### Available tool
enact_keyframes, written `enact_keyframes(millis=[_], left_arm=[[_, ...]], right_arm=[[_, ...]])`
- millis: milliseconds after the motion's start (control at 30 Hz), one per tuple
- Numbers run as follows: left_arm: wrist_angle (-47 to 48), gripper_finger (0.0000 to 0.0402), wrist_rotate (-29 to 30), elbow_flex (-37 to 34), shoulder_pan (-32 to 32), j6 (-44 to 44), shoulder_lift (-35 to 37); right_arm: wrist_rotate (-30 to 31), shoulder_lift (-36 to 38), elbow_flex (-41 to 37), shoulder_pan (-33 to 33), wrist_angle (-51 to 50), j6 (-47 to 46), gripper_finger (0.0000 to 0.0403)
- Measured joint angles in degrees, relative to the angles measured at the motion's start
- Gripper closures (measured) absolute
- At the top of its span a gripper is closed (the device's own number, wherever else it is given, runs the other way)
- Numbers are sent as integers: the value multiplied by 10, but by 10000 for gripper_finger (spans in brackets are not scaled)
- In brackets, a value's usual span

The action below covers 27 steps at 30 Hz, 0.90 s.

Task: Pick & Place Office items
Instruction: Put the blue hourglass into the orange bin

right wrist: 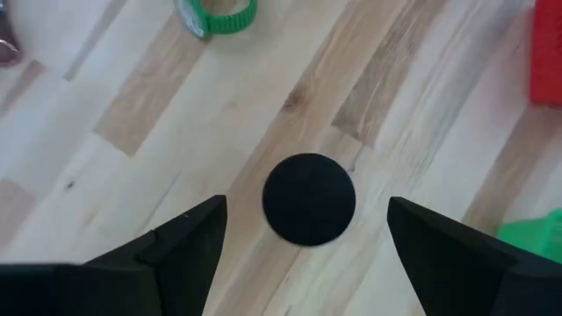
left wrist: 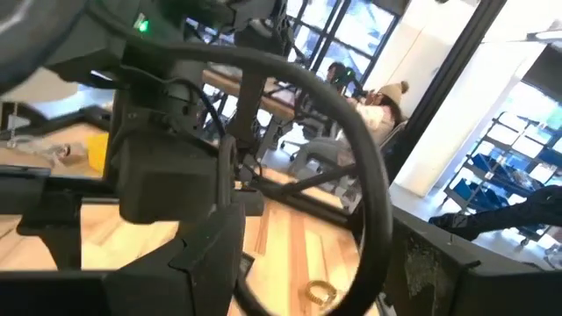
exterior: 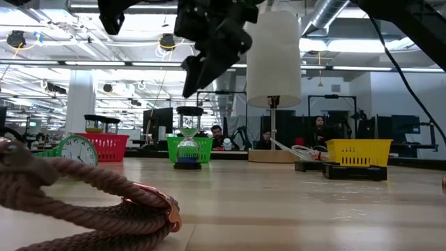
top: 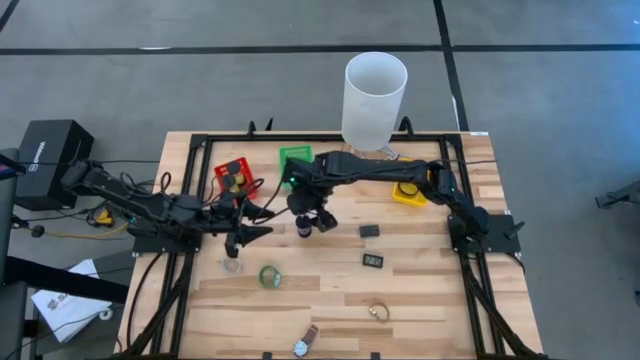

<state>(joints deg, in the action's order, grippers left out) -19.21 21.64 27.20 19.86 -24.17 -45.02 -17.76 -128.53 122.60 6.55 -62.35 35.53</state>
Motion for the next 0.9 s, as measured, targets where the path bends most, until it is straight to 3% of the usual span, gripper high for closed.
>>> enact_keyframes(millis=[467,667,900], left_arm=[[-16,170,19,0,0,58,31],[-15,170,72,0,0,59,31],[-13,170,76,0,0,45,30]], right_arm=[[-3,0,95,27,-248,-7,96],[-4,20,94,45,-276,-25,96],[-3,104,71,45,-277,-35,96]])
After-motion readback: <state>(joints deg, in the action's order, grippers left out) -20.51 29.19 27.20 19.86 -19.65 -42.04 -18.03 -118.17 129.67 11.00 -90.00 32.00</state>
